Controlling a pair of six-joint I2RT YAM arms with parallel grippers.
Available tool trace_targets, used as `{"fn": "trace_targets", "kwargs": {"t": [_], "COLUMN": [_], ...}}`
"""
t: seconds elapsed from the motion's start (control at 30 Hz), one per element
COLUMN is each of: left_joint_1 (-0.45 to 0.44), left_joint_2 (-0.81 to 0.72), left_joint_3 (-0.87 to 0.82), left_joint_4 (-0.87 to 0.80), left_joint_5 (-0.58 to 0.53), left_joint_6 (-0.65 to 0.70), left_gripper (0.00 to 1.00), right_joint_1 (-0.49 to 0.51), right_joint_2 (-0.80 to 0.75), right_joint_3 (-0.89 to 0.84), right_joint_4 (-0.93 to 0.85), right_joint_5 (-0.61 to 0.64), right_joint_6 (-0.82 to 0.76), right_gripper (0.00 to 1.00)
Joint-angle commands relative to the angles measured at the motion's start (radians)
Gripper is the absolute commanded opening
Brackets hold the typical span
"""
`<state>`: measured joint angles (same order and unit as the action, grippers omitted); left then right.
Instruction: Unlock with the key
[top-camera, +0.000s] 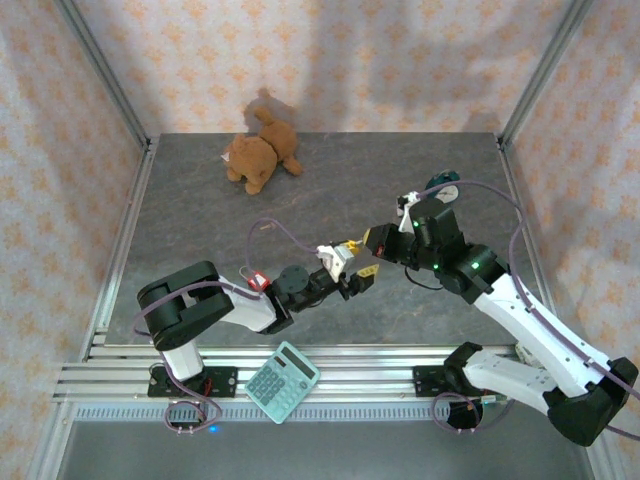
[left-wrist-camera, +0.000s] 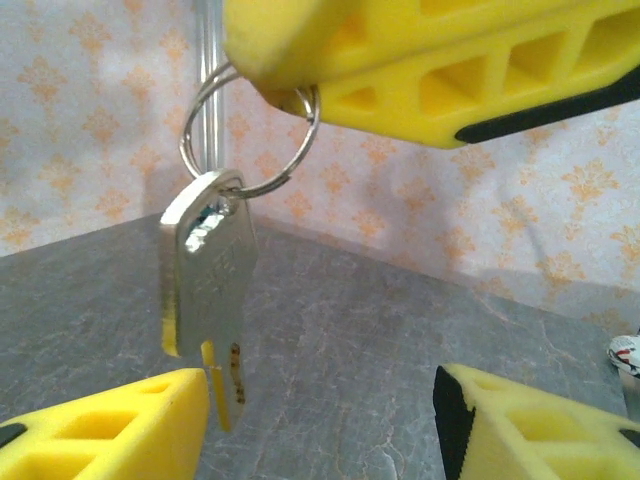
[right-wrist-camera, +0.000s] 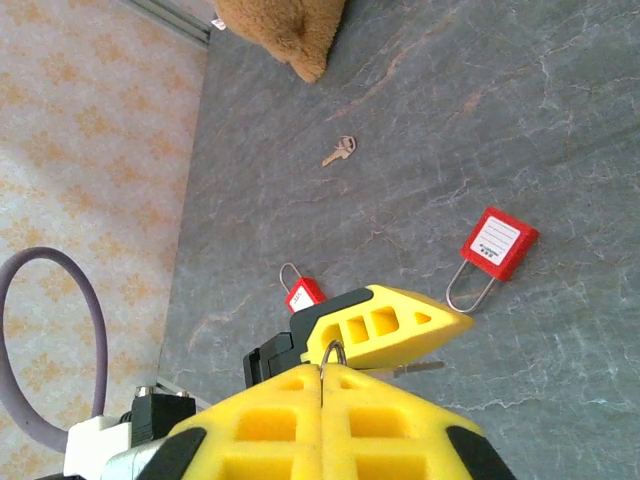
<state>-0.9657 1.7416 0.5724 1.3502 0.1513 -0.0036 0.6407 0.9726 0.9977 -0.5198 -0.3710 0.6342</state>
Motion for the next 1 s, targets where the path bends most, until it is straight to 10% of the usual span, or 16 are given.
{"fn": "trace_targets", "kwargs": {"t": [0.0,0.97], "left_joint_1": [0.011,0.018], "left_joint_2": [-0.007,-0.044], "left_joint_3": [0.009,-0.017], "left_joint_4": [0.060,0.061], "left_joint_5": [-0.029,-0.047], "left_joint_6": [0.000,0.033], "left_gripper": [0.58,0.01], "right_joint_1": [0.007,0.007], "right_joint_2": [-0.022,-0.009], "right_joint_3": [-0.014,-0.042], "right_joint_4": [0.046,0.049], "right_joint_5": [0.003,0.032], "right_joint_6": [0.020,0.065], "right_gripper": [0.00,0.00]}}
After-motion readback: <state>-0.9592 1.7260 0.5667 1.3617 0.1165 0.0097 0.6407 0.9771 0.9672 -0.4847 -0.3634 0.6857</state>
